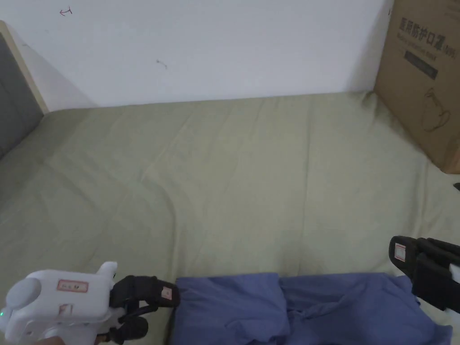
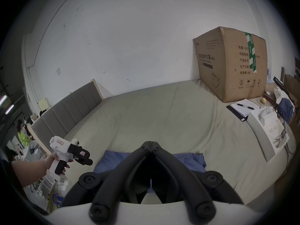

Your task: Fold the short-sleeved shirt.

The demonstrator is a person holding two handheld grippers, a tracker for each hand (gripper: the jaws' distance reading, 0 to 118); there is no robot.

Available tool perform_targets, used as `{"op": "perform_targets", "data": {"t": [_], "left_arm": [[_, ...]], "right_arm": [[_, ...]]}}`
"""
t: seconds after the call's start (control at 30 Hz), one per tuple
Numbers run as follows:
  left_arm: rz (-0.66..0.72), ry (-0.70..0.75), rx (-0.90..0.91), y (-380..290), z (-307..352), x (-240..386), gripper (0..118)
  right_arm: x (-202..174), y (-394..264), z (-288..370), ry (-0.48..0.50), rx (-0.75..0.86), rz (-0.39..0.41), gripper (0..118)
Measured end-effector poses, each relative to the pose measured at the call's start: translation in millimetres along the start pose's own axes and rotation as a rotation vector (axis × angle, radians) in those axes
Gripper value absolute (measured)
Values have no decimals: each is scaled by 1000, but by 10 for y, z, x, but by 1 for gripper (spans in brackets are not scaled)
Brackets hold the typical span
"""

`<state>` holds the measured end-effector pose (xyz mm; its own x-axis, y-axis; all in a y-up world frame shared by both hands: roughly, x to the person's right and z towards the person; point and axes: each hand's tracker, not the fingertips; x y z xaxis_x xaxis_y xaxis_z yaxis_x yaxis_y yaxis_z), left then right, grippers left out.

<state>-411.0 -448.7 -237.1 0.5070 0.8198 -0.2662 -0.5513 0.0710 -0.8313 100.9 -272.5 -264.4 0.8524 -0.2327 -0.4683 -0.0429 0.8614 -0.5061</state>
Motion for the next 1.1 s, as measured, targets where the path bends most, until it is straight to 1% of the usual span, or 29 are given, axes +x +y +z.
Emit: {"op": "perform_targets", "data": {"t": [0.1,0.17,0.2,0.23,0.27,0.3,0.33,0.37,0.4,0.43,0.47,0.5,0.53,0.57,0.6,0.63,0.7,0.73,0.8,0.9,0.93,0.97,1.03,1.07,1.1], "left_arm": [[127,-145,-57,-17,-177,-176,116],[165,-206,-76,-38,-383,-239,117],[177,-241,-83,83,-455,-426,118],[166,-269,-62,103,-508,-414,118],[157,-342,-41,136,-571,-403,118],[211,-419,-58,141,-688,-383,118],[249,-440,-78,45,-830,-259,118],[250,-405,-96,35,-921,-211,118],[189,-345,-85,21,-958,-131,118],[134,-310,-73,8,-952,-46,118],[107,-292,-82,63,-950,-52,117],[93,-257,-85,52,-916,-24,114],[84,-212,-78,47,-869,-19,101],[68,-137,-64,48,-830,-6,44],[32,6,-50,41,-805,-34,11],[-4,116,-27,30,-731,-40,11],[2,36,-49,-20,-609,80,11],[-67,95,-3,-48,-497,213,11],[-170,255,46,-78,-256,416,11],[-263,499,108,-122,138,707,11],[-283,605,126,-142,232,795,11],[-333,725,142,-169,276,892,11],[-466,965,161,-275,246,1137,11],[-512,1016,160,-320,194,1211,11],[-555,1036,148,-344,105,1274,11]], "right_arm": [[-90,19,-58,1,-15,38,0],[-112,25,-106,6,-27,42,0],[-122,28,-131,8,-33,42,0],[-129,30,-155,10,-40,40,0],[-138,30,-175,10,-45,37,0],[-138,30,-195,11,-47,35,0],[-144,29,-212,12,-49,32,0],[-151,27,-225,13,-50,31,0],[-157,26,-236,13,-52,30,0],[-160,27,-241,13,-54,29,0],[-160,26,-240,14,-56,27,0],[-160,25,-238,17,-58,24,0],[-160,22,-235,20,-59,22,0],[-160,17,-229,22,-61,22,0],[-162,15,-223,22,-62,24,0],[-165,14,-213,22,-63,26,0],[-162,16,-169,27,-61,24,0],[-158,23,-143,32,-58,23,0],[-149,36,-88,36,-44,28,0],[-129,42,-22,38,-27,34,0],[-115,40,-7,40,-24,32,0],[-103,35,8,43,-23,28,0],[-68,13,42,50,-19,13,0],[-54,4,53,51,-19,10,0],[-34,-8,68,51,-21,8,0]]}}
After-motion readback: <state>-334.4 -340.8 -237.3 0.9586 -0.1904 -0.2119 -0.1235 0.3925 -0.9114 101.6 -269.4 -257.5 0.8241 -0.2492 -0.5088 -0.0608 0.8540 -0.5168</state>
